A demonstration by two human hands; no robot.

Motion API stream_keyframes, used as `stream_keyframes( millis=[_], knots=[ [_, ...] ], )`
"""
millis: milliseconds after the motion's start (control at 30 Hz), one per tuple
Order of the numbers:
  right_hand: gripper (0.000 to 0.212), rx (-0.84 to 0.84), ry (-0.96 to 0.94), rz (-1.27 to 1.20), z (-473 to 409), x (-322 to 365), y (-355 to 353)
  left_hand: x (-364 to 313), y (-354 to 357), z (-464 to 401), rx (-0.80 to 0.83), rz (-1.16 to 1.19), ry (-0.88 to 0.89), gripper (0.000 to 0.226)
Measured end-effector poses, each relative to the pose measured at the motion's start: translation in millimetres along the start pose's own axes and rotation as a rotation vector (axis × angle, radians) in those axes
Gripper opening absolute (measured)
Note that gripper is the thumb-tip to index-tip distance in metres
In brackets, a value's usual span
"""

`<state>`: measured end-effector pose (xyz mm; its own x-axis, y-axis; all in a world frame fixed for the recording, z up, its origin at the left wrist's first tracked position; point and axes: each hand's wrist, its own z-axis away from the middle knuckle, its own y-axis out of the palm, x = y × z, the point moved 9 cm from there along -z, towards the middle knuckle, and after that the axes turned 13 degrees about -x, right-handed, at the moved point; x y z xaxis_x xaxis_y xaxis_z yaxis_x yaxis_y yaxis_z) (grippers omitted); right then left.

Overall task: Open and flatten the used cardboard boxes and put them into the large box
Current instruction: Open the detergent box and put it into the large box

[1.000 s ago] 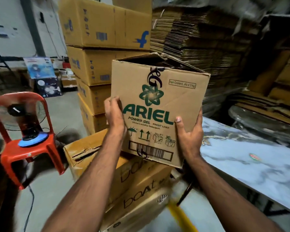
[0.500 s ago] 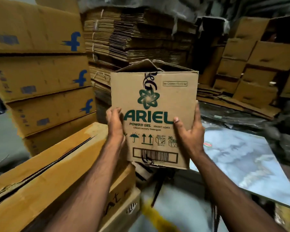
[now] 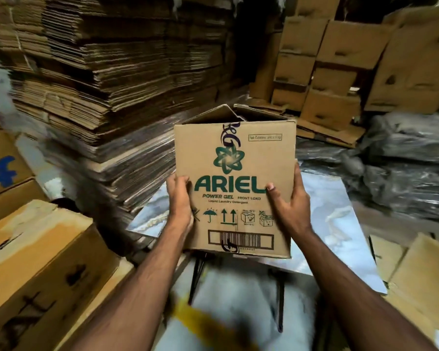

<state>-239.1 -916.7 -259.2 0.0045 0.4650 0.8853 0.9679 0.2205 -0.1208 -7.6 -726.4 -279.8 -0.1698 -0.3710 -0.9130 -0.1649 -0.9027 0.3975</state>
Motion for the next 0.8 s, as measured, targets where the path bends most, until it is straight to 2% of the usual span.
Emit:
stream_keyframes(
  millis=[167, 300, 400, 433, 600, 800],
  knots=[
    [0.091, 0.051, 0.089, 0.041, -36.7, -59.6, -28.5, 40.1, 63.8, 2.4, 0.17, -0.231, 0.004, 0.065],
    [0.094, 0.066, 0.118, 0.122, -49.0, -90.6, -39.8, 74.4, 91.1, -1.6, 0.285, -0.442, 0.001, 0.069],
    [0.097, 0.059, 0.221, 0.145, -53.6, -116.4, -38.8, 109.9, 98.2, -7.4, 0.36, -0.636, -0.022, 0.081],
    [0.095, 0.044, 0.259, 0.166, -53.7, -126.3, -39.9, 122.8, 97.9, -11.2, 0.367, -0.698, -0.037, 0.082],
    [0.089, -0.055, 0.345, 0.328, -40.1, -167.3, -47.5, 171.3, 92.9, -16.7, 0.377, -0.825, -0.067, 0.057],
    [0.088, -0.108, 0.343, 0.419, -38.6, -173.0, -35.8, 182.6, 96.1, -43.2, 0.381, -0.848, -0.011, 0.062]
  ],
)
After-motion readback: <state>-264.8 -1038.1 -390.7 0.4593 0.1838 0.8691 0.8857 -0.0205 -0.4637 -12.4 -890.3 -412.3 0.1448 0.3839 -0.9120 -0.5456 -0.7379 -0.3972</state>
